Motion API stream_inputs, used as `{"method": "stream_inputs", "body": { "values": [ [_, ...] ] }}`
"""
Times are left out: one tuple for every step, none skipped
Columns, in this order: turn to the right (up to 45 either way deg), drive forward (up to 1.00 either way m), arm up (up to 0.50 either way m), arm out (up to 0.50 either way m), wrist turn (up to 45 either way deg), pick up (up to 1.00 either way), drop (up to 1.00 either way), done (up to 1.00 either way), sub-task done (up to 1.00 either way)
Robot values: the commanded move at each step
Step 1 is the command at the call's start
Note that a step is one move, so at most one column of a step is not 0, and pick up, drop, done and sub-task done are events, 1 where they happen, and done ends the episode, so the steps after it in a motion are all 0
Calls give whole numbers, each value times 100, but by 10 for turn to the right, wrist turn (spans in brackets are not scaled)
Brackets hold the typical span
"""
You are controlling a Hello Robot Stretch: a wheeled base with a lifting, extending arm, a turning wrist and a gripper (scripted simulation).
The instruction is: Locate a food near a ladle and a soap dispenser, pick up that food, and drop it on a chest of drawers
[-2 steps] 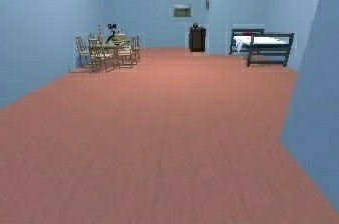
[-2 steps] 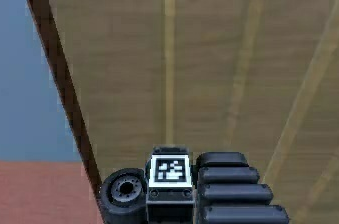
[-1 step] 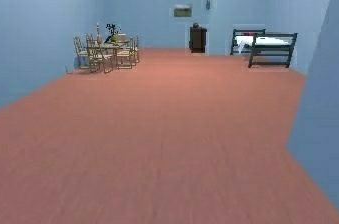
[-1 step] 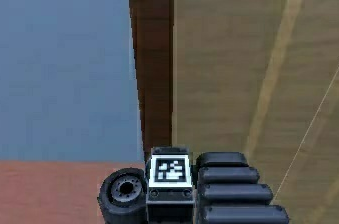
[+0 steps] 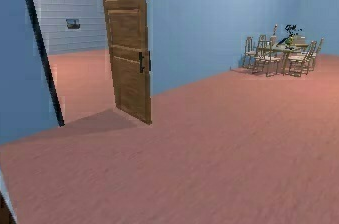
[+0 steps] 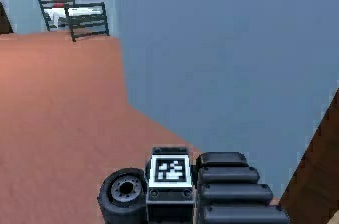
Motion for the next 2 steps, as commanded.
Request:
{"method": "stream_inputs", "body": {
  "values": [
    [0, 50, 0, 0, 0, 0, 0, 0, 0],
    [-270, 0, 0, 0, 0, 0, 0, 0, 0]
  ]
}}
